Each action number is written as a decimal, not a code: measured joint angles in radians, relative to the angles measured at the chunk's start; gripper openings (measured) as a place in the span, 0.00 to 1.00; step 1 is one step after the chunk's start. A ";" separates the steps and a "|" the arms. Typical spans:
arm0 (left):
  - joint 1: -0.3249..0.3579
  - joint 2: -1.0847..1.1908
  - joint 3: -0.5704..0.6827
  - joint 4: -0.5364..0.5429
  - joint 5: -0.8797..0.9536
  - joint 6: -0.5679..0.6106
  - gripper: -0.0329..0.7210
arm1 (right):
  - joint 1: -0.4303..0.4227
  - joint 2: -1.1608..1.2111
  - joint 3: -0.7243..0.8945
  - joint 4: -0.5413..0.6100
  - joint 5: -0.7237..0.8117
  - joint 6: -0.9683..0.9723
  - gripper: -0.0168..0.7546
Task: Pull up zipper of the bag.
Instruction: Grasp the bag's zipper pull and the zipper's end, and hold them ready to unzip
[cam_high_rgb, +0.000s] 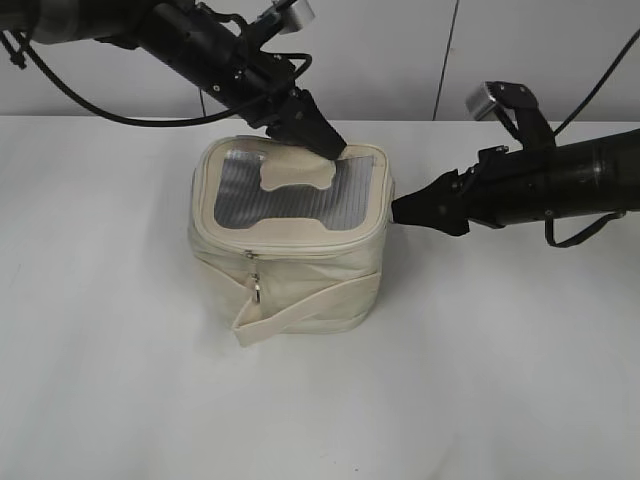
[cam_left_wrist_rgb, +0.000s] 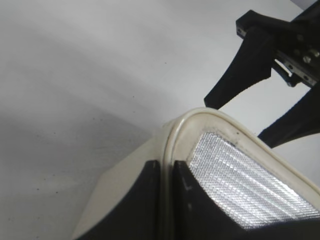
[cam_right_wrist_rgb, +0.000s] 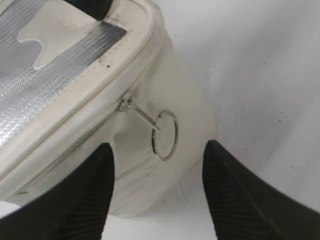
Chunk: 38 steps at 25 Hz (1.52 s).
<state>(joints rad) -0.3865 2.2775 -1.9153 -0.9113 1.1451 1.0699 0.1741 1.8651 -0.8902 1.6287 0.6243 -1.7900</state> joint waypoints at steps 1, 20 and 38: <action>0.000 0.000 0.000 0.001 0.000 0.000 0.11 | 0.009 0.006 -0.001 0.002 0.000 0.000 0.60; 0.000 -0.002 0.000 0.011 0.007 -0.001 0.11 | 0.122 0.063 -0.050 0.080 -0.187 -0.018 0.48; 0.000 -0.003 0.000 0.018 -0.012 -0.044 0.11 | 0.131 0.007 -0.042 -0.185 -0.207 0.303 0.03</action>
<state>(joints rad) -0.3867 2.2747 -1.9153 -0.8936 1.1333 1.0263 0.3046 1.8725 -0.9326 1.4435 0.4178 -1.4872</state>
